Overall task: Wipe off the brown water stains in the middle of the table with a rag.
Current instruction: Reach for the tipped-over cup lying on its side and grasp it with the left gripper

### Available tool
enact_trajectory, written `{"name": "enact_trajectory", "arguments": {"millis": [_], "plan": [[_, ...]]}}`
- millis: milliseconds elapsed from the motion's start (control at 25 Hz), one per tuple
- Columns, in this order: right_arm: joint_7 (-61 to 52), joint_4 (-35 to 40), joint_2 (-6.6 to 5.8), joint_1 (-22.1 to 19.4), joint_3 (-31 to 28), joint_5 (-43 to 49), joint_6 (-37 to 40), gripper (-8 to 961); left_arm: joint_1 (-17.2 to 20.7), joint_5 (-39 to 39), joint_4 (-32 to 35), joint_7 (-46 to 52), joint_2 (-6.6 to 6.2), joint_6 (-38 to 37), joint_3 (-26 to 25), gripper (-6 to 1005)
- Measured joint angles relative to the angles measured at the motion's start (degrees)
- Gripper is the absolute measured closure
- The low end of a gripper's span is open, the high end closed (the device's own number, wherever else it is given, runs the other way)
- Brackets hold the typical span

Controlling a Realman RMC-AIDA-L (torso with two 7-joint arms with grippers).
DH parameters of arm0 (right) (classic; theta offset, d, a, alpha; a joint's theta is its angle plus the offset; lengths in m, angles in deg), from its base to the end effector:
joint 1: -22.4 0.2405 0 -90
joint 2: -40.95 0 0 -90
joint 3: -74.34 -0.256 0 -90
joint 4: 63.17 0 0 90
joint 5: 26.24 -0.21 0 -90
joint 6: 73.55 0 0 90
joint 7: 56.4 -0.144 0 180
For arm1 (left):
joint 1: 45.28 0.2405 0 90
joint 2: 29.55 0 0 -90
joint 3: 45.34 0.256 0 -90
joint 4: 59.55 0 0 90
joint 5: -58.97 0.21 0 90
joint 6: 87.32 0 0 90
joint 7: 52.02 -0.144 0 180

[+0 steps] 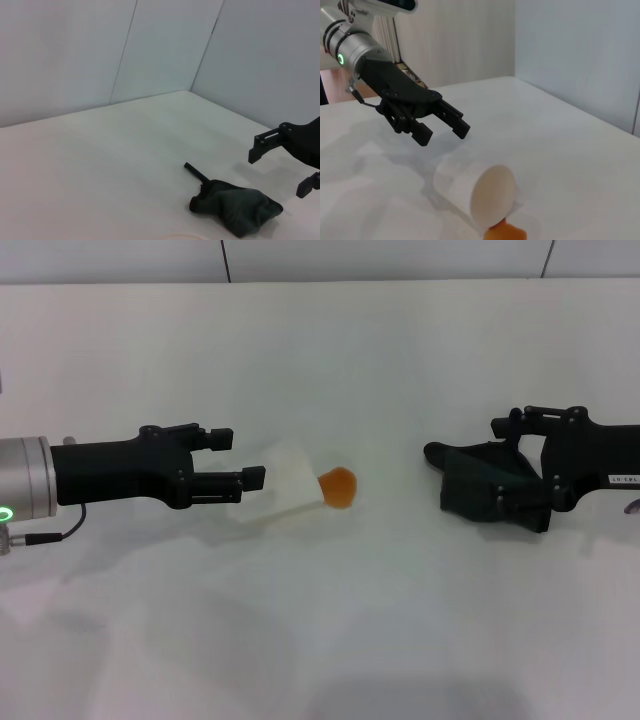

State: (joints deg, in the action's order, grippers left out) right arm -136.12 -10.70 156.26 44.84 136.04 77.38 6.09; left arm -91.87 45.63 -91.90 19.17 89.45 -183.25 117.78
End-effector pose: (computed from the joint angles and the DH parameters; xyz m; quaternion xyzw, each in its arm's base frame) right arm 0.2585 0.3362 0.0202 -0.9637 0.1186 0.1575 0.1799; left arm -0.2709 0.3381 -0.0024 -0.9334 -0.2634 -0.2151 0.1150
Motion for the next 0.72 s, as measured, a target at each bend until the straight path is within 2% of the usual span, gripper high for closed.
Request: {"name": "enact_trajectory", "arguments": {"millis": [720], "plan": [[1.45, 0.07, -0.08, -1.33, 0.59, 0.36, -1.68, 83, -0.25, 0.71, 0.00, 0.13, 0.00, -0.13, 0.00, 158]]}}
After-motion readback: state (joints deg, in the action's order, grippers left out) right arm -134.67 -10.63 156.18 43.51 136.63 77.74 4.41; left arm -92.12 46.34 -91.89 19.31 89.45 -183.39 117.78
